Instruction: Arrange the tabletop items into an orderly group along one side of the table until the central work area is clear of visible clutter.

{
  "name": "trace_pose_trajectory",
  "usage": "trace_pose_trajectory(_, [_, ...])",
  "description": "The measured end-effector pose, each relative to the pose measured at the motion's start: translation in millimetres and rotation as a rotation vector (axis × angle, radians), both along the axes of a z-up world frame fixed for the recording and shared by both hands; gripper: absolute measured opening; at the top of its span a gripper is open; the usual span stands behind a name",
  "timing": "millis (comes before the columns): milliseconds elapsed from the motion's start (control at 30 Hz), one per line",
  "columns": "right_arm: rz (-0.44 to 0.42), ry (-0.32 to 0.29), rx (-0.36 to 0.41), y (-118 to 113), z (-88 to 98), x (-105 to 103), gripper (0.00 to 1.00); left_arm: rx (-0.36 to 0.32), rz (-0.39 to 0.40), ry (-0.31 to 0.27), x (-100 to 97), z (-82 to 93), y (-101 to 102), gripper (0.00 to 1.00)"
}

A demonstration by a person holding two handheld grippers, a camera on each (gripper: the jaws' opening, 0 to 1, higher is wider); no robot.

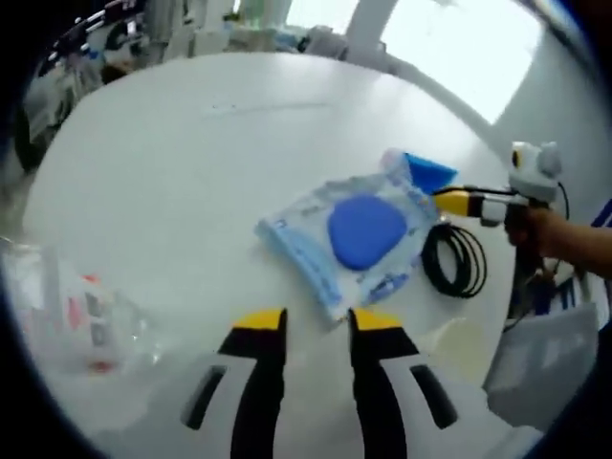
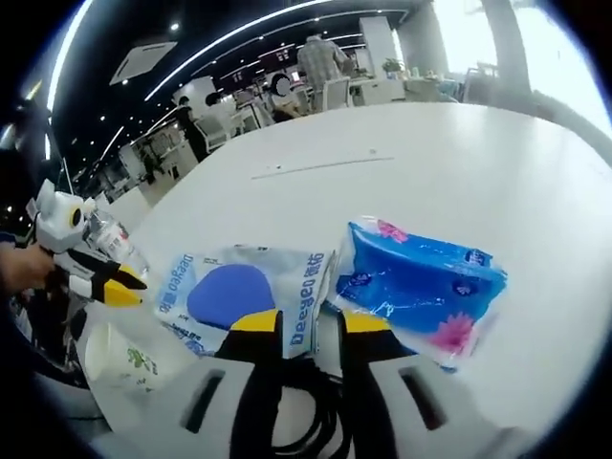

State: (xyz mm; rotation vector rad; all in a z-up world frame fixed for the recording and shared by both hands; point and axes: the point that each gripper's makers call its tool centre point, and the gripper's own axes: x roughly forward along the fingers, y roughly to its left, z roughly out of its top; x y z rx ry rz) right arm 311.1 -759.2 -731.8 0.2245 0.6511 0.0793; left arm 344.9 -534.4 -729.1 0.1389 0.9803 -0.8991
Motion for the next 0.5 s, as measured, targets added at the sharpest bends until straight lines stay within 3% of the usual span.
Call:
trace_pose_trajectory(233, [0.058,-0.053,-0.017,12.7,19.2,-13.1,0.40,-0.064,0.029,-0.063,-7.1,24.4,4.1,0.39])
trace_pose_trajectory(500, [0.142,-0.092,-0.074,25.4,35.6,-31.0,0.55,-0.081,-0.021,-0.134,-27.5,39.3,3.0,0.50])
